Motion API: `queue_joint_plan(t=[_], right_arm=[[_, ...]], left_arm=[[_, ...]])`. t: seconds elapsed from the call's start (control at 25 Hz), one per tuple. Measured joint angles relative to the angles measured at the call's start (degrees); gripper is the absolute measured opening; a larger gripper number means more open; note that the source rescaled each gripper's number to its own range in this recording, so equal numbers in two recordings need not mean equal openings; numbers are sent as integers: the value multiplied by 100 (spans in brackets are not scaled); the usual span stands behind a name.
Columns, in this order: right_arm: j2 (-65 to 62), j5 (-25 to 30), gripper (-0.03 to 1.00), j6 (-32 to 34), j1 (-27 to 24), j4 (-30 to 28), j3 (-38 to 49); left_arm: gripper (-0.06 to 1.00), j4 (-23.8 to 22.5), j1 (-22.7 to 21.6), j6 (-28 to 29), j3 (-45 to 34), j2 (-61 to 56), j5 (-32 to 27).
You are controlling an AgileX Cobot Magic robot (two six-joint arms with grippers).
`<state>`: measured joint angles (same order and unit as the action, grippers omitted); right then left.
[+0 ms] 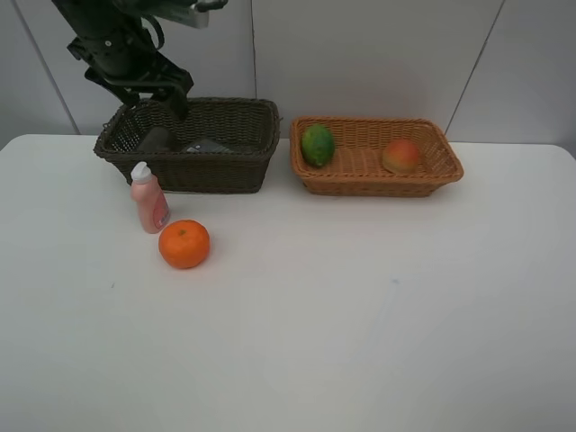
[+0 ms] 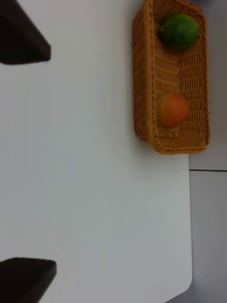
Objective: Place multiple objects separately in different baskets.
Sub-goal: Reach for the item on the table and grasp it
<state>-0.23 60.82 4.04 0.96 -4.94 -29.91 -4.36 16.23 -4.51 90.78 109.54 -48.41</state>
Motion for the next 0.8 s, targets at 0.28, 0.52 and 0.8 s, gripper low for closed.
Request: queue_joint_plan(t=[0.28, 0.52, 0.8], right_arm=[[0, 0, 88, 0, 0, 0, 0], [0, 0, 88, 0, 0, 0, 0], [0, 0, 88, 0, 0, 0, 0]], left_arm=[[98, -83, 0, 853, 0, -26, -1196], [98, -293, 0, 1162, -286, -26, -1330], [98, -318, 0, 1241, -839, -26, -669]])
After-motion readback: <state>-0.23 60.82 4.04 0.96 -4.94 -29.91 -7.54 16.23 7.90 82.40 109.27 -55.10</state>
